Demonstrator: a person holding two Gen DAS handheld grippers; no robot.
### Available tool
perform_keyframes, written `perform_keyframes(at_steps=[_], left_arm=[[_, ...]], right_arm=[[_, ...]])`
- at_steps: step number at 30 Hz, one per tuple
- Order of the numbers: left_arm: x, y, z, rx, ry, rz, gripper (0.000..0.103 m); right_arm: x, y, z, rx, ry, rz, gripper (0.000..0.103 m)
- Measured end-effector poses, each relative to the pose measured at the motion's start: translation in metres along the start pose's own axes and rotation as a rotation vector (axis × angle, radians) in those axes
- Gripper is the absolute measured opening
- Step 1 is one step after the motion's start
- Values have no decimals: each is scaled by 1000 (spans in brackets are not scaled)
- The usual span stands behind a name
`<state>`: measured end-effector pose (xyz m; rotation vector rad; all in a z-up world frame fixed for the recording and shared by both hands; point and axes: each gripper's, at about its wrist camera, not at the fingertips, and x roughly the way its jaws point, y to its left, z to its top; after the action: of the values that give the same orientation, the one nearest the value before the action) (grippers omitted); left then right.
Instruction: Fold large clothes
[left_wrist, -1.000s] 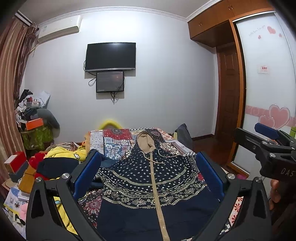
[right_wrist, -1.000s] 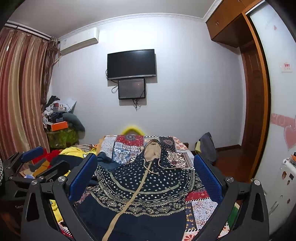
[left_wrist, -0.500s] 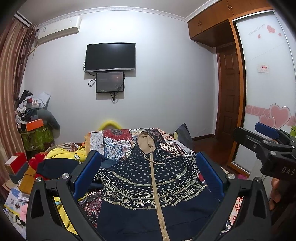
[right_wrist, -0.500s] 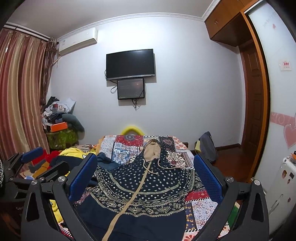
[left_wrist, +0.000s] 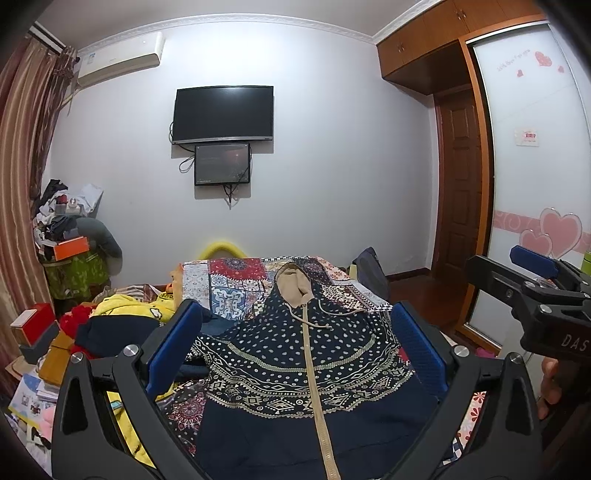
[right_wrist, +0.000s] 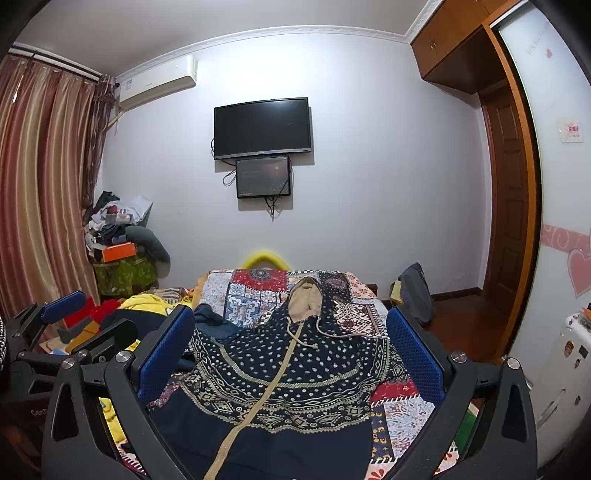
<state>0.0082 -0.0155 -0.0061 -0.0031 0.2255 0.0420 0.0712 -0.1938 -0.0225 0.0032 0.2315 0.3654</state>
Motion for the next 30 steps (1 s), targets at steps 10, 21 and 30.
perform_keyframes(at_steps=[10,21,30], left_arm=[[1,0,-1,-2,-3,4,103],[8,5,-2,-9,1,13,103],[37,25,-1,-31,12,17,103]], right_arm=[[0,1,0,2,1,1,103],[9,0,-2,5,19,0,103],[36,1,-6,35,64,3,103]])
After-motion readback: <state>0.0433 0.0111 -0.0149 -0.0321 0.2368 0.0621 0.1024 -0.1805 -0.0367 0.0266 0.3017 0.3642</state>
